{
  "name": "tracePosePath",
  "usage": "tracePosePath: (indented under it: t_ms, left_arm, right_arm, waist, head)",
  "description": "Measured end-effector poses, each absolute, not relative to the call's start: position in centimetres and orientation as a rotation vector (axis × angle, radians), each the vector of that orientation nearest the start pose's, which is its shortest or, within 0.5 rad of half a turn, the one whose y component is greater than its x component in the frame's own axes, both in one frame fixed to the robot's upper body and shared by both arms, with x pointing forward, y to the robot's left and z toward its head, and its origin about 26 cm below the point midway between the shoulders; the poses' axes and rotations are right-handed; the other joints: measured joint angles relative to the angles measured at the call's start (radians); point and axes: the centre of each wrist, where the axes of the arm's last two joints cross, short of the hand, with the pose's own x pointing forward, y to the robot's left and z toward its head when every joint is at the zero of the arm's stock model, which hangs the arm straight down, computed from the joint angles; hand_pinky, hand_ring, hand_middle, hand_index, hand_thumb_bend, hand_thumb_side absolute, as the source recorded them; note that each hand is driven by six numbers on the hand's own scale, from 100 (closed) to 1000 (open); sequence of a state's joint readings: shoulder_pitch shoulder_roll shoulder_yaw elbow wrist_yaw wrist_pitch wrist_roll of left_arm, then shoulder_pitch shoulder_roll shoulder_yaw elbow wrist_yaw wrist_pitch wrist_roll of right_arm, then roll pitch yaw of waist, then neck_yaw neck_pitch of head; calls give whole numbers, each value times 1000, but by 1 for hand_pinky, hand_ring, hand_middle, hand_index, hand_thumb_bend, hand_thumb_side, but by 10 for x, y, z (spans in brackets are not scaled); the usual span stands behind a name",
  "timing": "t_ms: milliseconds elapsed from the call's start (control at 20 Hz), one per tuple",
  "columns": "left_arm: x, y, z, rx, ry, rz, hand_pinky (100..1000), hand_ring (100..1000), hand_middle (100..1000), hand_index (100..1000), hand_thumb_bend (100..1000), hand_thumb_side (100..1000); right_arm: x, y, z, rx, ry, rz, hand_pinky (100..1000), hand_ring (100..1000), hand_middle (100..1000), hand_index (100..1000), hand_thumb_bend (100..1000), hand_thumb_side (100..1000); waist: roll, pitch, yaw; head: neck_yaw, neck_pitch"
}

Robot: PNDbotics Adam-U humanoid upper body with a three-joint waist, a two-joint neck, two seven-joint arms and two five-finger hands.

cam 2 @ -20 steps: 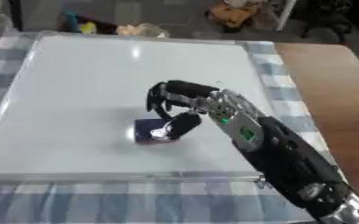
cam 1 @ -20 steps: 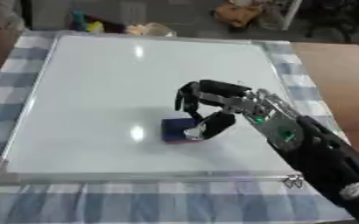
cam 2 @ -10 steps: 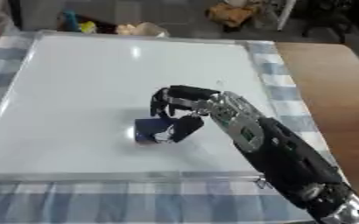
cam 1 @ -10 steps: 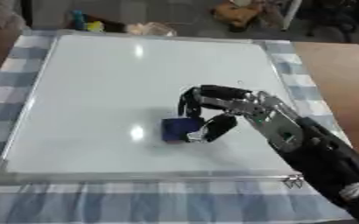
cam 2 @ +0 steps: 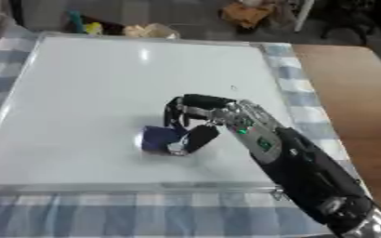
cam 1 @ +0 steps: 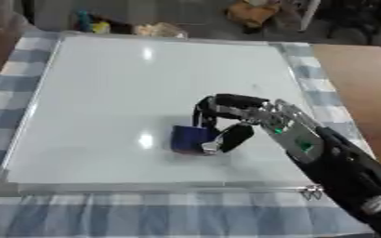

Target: Wipe the whiteboard clean with a brush.

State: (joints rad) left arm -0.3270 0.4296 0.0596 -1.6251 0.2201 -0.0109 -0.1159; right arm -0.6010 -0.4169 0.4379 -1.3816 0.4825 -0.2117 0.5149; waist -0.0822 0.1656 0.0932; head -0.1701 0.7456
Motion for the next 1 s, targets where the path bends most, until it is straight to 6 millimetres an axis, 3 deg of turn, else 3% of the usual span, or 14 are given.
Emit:
tracePosePath:
  t_ms: [1000]
  left_arm:
    - [346,326,142,56,-1947,-313,548,528,579,696,647,957]
  right_arm:
    - [392,-200,108,-180,-1561,1714,573,662,661,268,332,539]
  waist:
    - [-1,0,-3]
  head:
    - [0,0]
